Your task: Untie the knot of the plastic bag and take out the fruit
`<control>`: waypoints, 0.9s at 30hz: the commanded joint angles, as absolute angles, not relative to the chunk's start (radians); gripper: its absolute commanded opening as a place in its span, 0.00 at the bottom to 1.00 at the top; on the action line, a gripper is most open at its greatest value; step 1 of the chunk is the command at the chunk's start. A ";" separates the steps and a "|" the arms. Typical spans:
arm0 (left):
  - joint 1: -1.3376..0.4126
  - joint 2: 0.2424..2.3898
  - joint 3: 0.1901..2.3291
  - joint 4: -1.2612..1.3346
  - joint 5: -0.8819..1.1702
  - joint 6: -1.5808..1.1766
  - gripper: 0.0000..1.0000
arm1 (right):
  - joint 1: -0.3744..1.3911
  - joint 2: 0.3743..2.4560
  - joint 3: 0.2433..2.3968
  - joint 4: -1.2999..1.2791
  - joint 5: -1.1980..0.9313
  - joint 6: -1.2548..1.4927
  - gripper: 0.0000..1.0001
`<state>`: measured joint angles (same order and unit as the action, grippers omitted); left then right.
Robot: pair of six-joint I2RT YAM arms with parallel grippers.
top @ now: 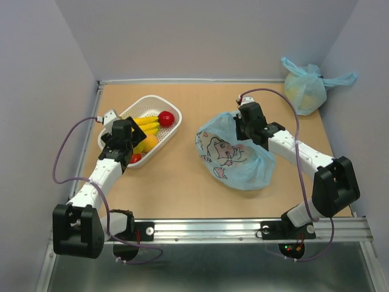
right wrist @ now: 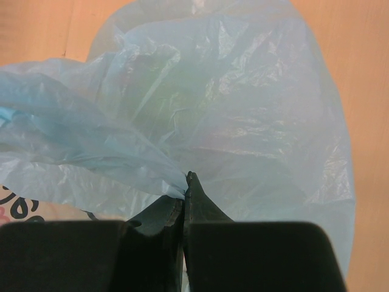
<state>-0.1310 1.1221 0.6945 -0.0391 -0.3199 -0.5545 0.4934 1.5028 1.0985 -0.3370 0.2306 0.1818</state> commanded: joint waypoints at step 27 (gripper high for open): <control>-0.466 0.881 0.788 0.078 -0.015 -0.281 0.94 | 0.597 1.209 1.017 -0.311 0.247 0.126 0.00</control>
<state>-0.3840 0.9260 0.7334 0.0040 -0.0734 -0.3191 0.5957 1.1313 1.0805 -0.3233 0.0673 0.0586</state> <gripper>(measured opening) 0.948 0.013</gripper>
